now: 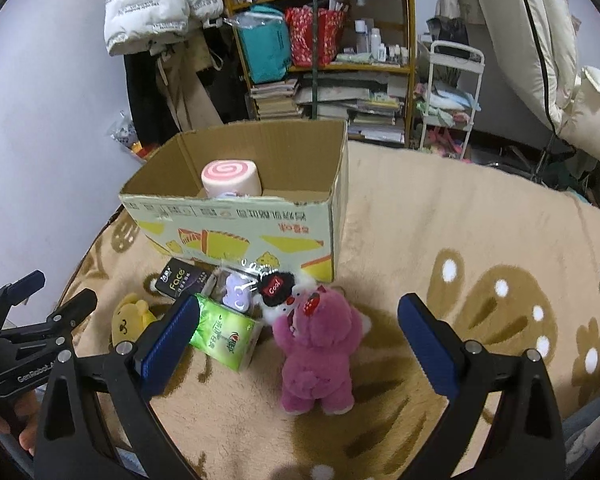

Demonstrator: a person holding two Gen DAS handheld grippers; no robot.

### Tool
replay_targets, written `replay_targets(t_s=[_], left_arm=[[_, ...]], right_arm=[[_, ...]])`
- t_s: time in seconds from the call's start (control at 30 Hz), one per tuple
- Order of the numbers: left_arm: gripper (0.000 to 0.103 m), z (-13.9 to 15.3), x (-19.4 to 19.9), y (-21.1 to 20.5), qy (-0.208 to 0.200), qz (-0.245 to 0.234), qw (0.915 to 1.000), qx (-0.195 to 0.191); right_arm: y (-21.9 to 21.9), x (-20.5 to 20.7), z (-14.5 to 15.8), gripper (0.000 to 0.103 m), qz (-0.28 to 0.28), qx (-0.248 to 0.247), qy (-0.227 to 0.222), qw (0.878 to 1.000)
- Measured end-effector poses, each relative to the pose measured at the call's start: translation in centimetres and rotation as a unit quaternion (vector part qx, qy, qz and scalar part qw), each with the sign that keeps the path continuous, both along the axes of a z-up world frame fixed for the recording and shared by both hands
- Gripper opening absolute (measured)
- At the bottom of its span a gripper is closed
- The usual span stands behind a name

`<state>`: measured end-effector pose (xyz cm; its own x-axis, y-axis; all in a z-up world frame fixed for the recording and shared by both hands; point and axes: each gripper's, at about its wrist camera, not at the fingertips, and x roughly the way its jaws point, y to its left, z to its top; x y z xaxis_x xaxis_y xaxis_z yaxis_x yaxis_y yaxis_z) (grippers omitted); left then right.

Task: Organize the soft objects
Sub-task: 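Move the left tool to the yellow plush dog while the right tool approaches the pink bear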

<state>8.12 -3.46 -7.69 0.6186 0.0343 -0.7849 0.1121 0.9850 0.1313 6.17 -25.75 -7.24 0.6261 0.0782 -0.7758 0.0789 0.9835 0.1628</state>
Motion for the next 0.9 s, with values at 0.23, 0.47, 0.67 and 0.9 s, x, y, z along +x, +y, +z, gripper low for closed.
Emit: replay_targets(t_s=[0.23,0.47,0.67,0.9], left_arm=[[0.095,-1.3,0.7,0.0,0.019,0.006,0.9998,0.010],[0.095,-3.1,1.4,-0.1,0.056,0.008,0.9983,0.012],[0.095,-4.7,1.9,-0.5,0.087,0.003,0.9959,0.026],[0.095,-6.0,2.2,-0.5,0.119,0.000,0.9927,0.023]], right_arm=[[0.3,1.1,-1.6,0.103,0.001,-0.009,0.026,1.000],[0.3,1.6,-2.8,0.103,-0.004,-0.009,0.043,0.999],[0.4,2.1,-3.9,0.103,-0.005,-0.010,0.063,0.998],[0.6,2.9,-5.4,0.103,-0.002,-0.020,0.087,0.996]])
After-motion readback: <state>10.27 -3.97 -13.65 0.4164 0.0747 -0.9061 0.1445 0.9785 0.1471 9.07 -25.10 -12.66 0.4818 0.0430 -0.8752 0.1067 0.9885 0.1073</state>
